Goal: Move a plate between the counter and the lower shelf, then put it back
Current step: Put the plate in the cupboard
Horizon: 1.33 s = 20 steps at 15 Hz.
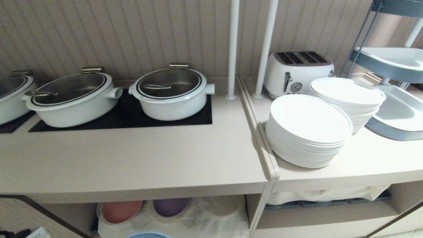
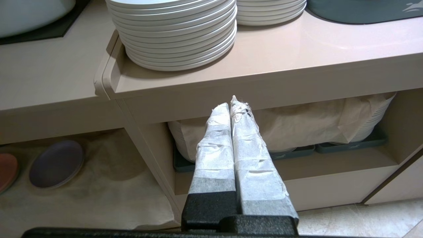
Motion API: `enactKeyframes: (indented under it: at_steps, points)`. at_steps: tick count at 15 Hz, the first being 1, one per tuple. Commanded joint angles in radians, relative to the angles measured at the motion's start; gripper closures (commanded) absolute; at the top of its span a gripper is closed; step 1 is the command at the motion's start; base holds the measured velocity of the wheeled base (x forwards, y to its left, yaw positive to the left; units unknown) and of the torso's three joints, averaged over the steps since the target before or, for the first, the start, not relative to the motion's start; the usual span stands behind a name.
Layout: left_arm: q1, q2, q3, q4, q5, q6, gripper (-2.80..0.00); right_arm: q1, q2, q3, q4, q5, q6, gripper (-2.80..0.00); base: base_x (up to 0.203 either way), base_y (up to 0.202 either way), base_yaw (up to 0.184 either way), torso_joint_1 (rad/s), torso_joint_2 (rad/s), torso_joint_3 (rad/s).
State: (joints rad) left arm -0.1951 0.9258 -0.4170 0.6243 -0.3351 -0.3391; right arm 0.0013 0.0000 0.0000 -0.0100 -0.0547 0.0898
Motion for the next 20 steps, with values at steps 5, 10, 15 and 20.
enactKeyframes:
  at_steps: [5,10,15,20]
  points:
    - [0.000,0.032,-0.003,-0.015,-0.001,-0.003,0.00,0.000,0.001,0.000,-0.001,-0.001,0.001,0.00,0.000,0.000,0.000,-0.014,0.02,0.019]
    - [0.000,0.031,0.000,-0.015,-0.001,-0.003,0.00,0.000,0.000,0.000,-0.001,-0.001,0.001,0.00,0.000,0.000,0.000,-0.125,0.27,0.138]
    - [0.000,0.031,0.001,-0.015,-0.001,-0.003,0.00,0.000,0.000,0.000,-0.001,-0.001,0.001,0.00,0.000,0.000,0.000,-0.143,0.31,0.151]
    - [0.000,0.031,0.001,-0.014,-0.001,-0.003,0.00,0.000,0.000,0.000,-0.001,-0.001,0.001,0.00,0.000,0.000,0.000,-0.146,0.31,0.163]
